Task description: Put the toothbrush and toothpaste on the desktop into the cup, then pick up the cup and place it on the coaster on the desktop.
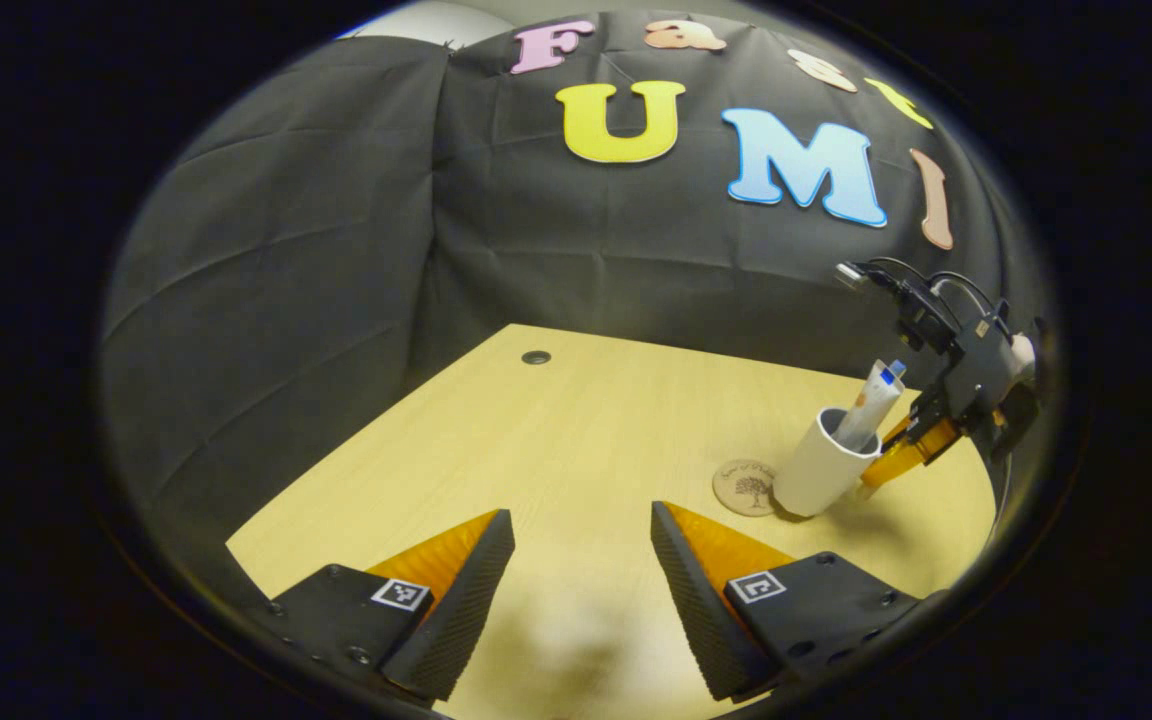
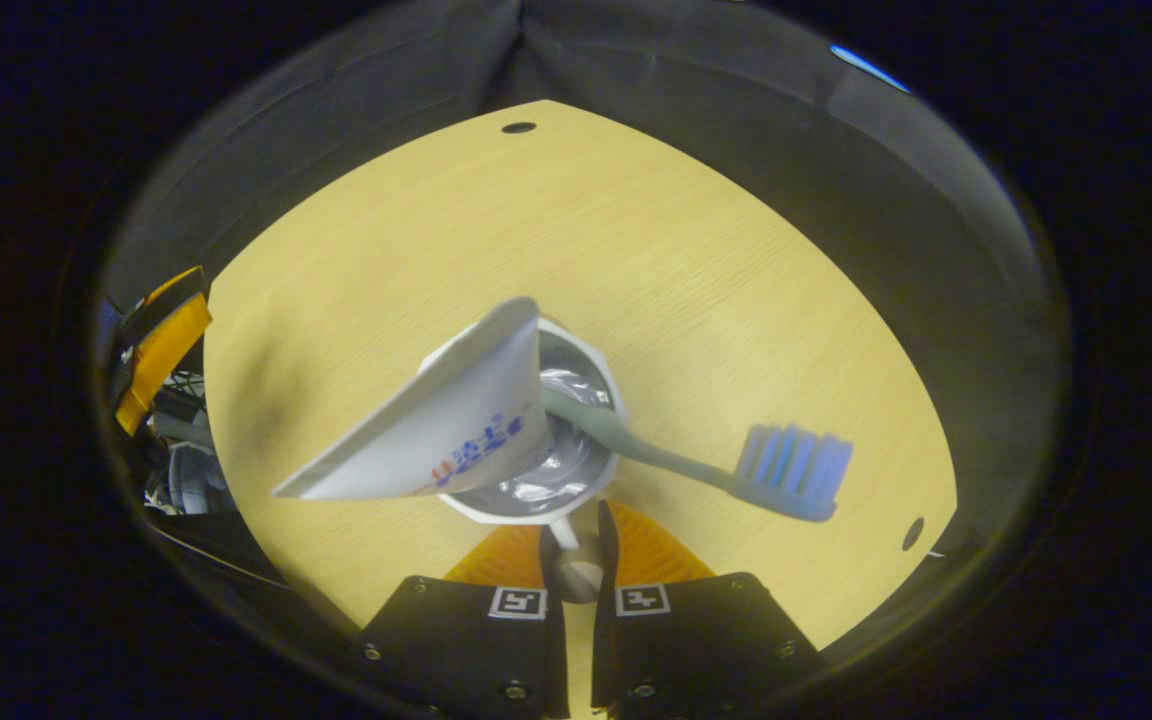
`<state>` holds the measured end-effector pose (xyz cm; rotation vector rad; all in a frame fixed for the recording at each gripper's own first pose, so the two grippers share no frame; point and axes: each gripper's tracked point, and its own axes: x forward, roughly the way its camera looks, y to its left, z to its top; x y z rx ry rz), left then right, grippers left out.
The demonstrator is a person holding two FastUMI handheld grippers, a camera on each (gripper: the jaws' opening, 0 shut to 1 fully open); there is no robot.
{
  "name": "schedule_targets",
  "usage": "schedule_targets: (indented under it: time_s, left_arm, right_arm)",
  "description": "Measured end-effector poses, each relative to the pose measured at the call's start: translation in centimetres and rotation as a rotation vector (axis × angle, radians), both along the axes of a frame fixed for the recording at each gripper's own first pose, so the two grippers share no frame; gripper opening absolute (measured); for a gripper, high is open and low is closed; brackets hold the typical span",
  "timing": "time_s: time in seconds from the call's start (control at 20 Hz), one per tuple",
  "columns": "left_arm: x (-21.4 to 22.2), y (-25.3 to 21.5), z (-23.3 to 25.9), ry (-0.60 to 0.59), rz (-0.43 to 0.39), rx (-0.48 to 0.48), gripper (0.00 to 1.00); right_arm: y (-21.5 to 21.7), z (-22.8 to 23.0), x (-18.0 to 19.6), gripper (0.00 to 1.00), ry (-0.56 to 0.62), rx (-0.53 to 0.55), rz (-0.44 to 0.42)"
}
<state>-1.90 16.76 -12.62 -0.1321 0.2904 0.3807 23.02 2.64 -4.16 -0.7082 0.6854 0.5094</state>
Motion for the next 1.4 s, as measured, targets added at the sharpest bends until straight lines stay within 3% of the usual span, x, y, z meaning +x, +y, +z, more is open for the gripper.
schedule_targets:
  time_s: [0.6,1.0,1.15,1.4]
  left_arm:
    - [-0.1,0.9,-0.4,0.001,0.059,-0.011,0.93]
    - [0.0,0.9,-1.0,0.005,0.044,-0.026,0.93]
    - [-0.1,0.6,-1.1,0.005,0.027,-0.022,0.93]
    - [-0.2,0.3,-1.0,0.006,0.011,-0.019,0.93]
  right_arm:
    - [4.1,-0.1,2.7,0.11,0.003,-0.011,0.013]
    - [4.9,-0.5,3.6,0.11,0.017,-0.020,-0.013]
    - [4.6,-0.4,3.1,0.19,0.022,-0.018,-0.009]
    - [4.1,0.2,1.8,0.24,-0.001,-0.014,0.014]
